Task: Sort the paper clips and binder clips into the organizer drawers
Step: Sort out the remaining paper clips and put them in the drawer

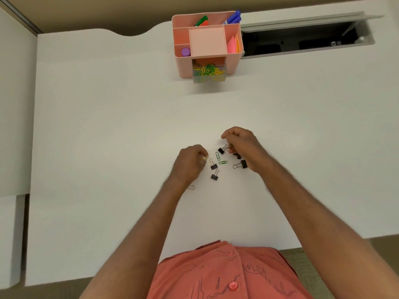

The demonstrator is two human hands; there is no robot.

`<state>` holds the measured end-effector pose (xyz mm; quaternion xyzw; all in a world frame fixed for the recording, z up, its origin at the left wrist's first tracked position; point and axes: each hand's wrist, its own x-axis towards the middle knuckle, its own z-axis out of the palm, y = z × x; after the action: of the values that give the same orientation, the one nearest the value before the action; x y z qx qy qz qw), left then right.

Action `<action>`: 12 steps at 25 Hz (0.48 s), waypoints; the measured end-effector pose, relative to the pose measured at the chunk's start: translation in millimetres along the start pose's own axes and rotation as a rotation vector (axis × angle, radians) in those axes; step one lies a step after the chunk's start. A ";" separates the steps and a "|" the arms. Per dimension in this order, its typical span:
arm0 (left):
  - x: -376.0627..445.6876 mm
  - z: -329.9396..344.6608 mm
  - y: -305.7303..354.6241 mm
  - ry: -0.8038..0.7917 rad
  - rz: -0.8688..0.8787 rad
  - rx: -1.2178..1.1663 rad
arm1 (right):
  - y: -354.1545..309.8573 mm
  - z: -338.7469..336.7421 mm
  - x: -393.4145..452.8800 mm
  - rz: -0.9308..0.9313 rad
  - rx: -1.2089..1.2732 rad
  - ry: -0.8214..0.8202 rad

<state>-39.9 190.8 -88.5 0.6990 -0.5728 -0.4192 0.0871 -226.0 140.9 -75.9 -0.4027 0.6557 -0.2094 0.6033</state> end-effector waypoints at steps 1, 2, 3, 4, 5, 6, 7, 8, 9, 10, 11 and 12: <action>-0.1 -2.9 -3.6 -0.010 -0.051 -0.115 | 3.0 -2.4 -4.0 0.044 0.119 0.005; -1.5 -5.4 -6.2 -0.017 -0.105 -0.229 | 7.0 -4.5 -8.2 0.073 0.202 0.007; -3.5 -7.6 -7.7 -0.020 -0.153 -0.325 | 11.5 -5.7 -12.9 0.088 0.229 0.014; -5.5 -9.4 -8.3 -0.022 -0.187 -0.396 | 17.0 -6.0 -18.0 0.089 0.204 0.025; -7.4 -10.7 -8.0 -0.022 -0.207 -0.443 | 23.1 -5.3 -23.0 0.074 0.134 0.042; -9.1 -11.9 -7.1 -0.021 -0.221 -0.472 | 29.9 -3.7 -27.6 0.040 0.030 0.063; -10.3 -12.7 -5.9 -0.018 -0.235 -0.494 | 36.6 -1.0 -31.6 -0.009 -0.095 0.083; -11.1 -13.3 -4.4 -0.017 -0.247 -0.515 | 43.1 2.5 -35.2 -0.073 -0.232 0.099; -11.3 -12.9 -2.4 -0.017 -0.250 -0.532 | 48.6 6.7 -39.1 -0.151 -0.382 0.115; -11.0 -11.7 0.0 -0.017 -0.241 -0.533 | 53.2 10.9 -42.8 -0.233 -0.532 0.134; -10.2 -9.7 2.6 -0.014 -0.222 -0.510 | 56.3 15.0 -46.0 -0.304 -0.660 0.153; -9.0 -6.5 5.3 -0.008 -0.196 -0.456 | 58.4 18.2 -48.0 -0.348 -0.748 0.171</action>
<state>-39.3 194.6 -76.8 0.7118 -0.3933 -0.5466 0.1995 -227.2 216.6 -93.8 -0.6799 0.6566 -0.0885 0.3145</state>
